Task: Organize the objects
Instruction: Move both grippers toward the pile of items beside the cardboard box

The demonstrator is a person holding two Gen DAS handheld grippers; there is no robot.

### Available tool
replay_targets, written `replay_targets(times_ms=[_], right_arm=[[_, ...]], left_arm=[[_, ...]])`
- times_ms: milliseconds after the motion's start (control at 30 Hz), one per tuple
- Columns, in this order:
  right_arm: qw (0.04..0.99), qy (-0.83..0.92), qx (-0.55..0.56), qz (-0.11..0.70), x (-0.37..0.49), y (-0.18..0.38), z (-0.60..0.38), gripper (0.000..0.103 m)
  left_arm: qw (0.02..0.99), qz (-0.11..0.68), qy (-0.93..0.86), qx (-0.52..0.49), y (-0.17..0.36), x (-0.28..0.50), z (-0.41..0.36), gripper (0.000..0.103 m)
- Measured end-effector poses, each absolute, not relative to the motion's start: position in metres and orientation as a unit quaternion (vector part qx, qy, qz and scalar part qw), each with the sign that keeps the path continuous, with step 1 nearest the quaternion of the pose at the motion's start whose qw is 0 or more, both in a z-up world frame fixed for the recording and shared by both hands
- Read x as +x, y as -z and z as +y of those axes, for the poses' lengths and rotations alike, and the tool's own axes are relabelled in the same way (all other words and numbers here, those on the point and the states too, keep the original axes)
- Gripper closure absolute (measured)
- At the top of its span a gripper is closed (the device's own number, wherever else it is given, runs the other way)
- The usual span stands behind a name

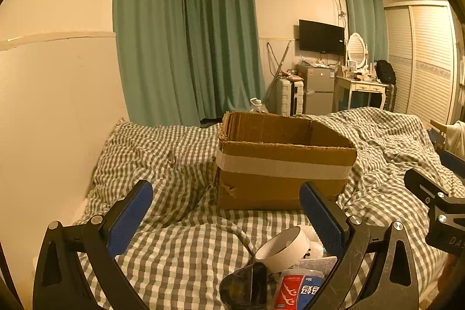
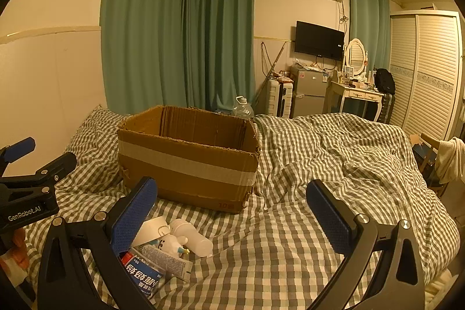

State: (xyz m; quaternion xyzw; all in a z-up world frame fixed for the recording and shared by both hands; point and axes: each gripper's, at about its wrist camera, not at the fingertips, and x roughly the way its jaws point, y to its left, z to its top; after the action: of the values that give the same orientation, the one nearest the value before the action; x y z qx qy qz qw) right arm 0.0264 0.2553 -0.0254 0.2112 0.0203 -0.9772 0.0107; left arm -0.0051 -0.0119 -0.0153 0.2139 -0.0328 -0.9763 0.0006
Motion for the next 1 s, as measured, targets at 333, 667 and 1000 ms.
replay_targets(times_ms=[333, 667, 1000], right_arm=[[0.015, 0.977, 0.211, 0.032, 0.031, 0.024, 0.247, 0.0], [0.027, 0.974, 0.219, 0.043, 0.039, 0.023, 0.23, 0.0], [0.046, 0.965, 0.252, 0.06, 0.044, 0.048, 0.215, 0.0]], left_arm=[[-0.022, -0.026, 0.973, 0.228, 0.018, -0.006, -0.013, 0.0], [-0.011, -0.035, 0.971, 0.235, 0.022, 0.002, -0.02, 0.0], [0.003, -0.033, 0.96, 0.278, 0.058, 0.011, -0.048, 0.0]])
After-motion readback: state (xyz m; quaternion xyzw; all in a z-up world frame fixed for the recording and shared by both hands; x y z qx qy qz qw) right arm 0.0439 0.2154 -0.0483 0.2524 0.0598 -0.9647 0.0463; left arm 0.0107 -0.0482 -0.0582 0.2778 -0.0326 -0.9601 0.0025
